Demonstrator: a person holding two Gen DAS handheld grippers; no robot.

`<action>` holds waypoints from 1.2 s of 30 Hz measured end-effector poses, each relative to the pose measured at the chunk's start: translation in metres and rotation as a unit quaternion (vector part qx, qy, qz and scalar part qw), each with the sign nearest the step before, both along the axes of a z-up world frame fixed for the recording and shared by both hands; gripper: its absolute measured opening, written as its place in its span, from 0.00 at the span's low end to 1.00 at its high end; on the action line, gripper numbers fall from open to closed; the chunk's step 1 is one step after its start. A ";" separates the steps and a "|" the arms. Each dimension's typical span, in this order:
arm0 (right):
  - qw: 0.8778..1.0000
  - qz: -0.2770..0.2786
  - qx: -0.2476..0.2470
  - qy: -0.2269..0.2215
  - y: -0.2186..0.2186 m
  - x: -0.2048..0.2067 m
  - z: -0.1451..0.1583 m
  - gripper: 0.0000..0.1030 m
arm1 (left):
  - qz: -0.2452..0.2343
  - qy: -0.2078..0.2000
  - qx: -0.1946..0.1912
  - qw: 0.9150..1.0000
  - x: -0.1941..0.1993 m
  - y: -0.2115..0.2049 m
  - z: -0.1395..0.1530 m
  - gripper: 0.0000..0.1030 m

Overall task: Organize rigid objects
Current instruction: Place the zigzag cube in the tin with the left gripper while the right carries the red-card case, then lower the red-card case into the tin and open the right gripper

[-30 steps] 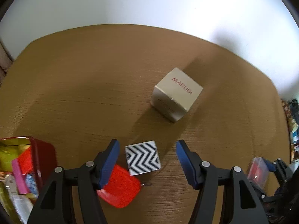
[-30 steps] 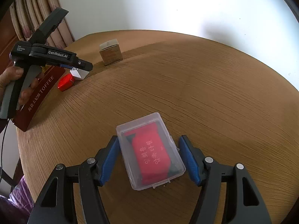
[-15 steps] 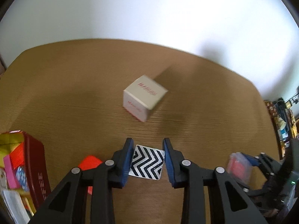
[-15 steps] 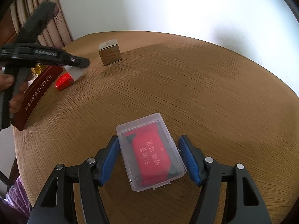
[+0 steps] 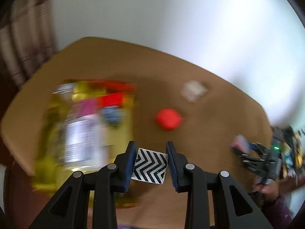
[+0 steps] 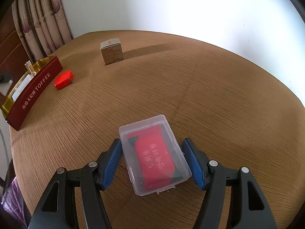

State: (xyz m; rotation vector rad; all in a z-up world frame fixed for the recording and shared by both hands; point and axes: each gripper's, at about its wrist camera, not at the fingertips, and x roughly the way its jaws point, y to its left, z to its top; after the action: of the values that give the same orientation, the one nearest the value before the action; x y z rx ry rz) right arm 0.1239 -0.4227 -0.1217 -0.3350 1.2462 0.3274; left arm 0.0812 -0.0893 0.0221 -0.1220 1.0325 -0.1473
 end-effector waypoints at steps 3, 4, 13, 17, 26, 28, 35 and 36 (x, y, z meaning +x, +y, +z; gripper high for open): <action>1.000 0.002 -0.006 -0.002 0.002 -0.001 0.000 0.62 | 0.041 0.018 0.012 0.999 -0.010 0.048 -0.007 0.32; 1.000 0.002 -0.007 -0.002 0.002 -0.001 -0.001 0.62 | 0.050 0.026 0.013 0.998 -0.011 0.061 -0.011 0.32; 1.000 0.003 -0.013 -0.003 0.005 0.000 -0.001 0.62 | 0.060 0.076 -0.007 0.995 -0.017 0.095 -0.046 0.32; 1.000 0.005 -0.014 -0.002 0.007 0.001 -0.003 0.62 | 0.066 0.070 0.016 0.995 -0.023 0.094 -0.047 0.38; 1.000 -0.009 -0.017 0.003 0.009 0.002 0.002 0.57 | 0.090 0.000 0.110 0.990 -0.079 0.069 -0.029 0.51; 1.000 -0.011 -0.010 0.005 0.015 0.001 0.008 0.57 | 0.104 -0.015 0.132 0.986 -0.097 0.062 -0.023 0.58; 0.996 0.052 0.072 -0.011 0.094 -0.012 0.059 0.57 | 0.110 -0.066 -0.006 0.992 -0.149 0.078 -0.008 0.58; 0.992 0.071 0.099 -0.007 0.117 -0.015 0.070 0.57 | 0.119 -0.063 -0.026 0.991 -0.152 0.081 -0.011 0.58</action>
State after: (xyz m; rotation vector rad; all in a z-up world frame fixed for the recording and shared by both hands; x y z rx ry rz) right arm 0.1084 -0.3053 -0.0518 -0.2545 1.1677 0.5663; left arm -0.0704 -0.0087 0.0113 -0.2790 0.8799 0.0349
